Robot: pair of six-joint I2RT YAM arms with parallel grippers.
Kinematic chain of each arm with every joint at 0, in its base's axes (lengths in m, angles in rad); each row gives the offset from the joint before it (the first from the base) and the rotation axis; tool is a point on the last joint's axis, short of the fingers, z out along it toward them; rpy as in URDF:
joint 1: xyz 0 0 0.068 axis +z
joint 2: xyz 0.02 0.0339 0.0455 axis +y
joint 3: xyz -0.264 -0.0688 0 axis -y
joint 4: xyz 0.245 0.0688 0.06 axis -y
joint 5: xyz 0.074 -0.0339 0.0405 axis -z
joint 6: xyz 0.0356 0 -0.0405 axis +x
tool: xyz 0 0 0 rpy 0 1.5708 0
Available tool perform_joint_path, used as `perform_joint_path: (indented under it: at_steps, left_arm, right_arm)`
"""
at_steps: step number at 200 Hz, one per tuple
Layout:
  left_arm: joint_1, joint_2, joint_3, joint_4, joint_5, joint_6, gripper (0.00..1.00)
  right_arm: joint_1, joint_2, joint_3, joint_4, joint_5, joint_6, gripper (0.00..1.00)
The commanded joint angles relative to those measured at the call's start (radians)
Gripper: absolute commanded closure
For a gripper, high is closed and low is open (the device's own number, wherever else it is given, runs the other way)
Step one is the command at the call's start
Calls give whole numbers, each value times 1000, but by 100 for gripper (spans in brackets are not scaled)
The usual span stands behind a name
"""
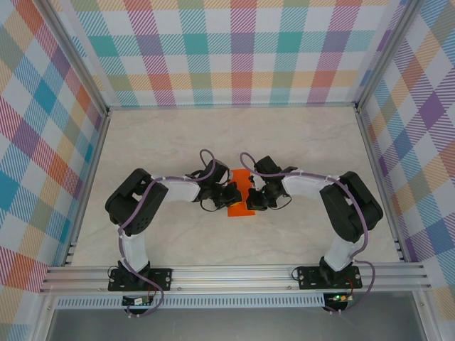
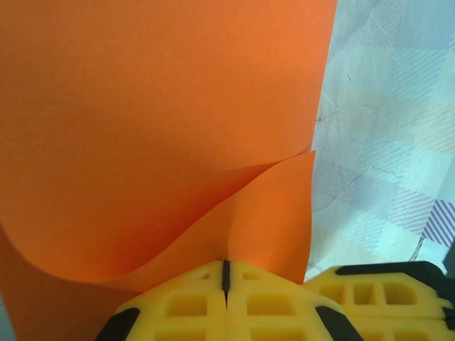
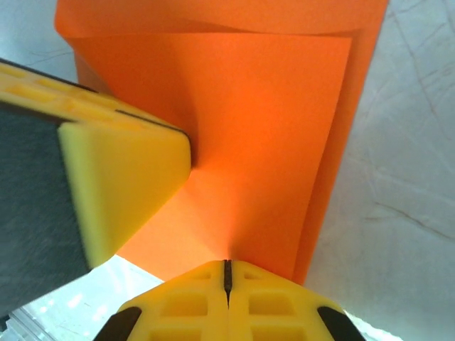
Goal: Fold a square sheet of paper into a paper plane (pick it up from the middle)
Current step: Fold the triangle a second time at the center of the table.
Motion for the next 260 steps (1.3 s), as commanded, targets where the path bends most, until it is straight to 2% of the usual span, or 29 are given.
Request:
perform_joint_path:
  at_steps: [1, 80, 142, 168, 209, 238, 260]
  left_arm:
    - [-5, 55, -17, -123, -98, 19, 98]
    - [-4, 57, -16, -133, -105, 21, 98]
    - [-5, 55, -9, -139, -103, 27, 98]
    - [-4, 47, -14, -138, -103, 29, 98]
    - [-5, 50, -6, -131, -91, 35, 98]
    - [-4, 46, -6, -127, -91, 35, 98]
    - [-5, 44, -4, -122, -84, 39, 98]
  right_arm:
    - [0, -25, -3, -53, -15, -36, 96]
    - [0, -3, -45, -91, 50, -39, 97]
    - [0, -42, -50, -144, 86, -32, 97]
    - [-6, -79, -103, -159, 107, 9, 97]
    - [-15, -197, -78, -107, 63, 36, 97]
    - [-15, -172, -58, 3, -21, 93, 98]
    - [-15, -111, -25, 36, -23, 93, 99]
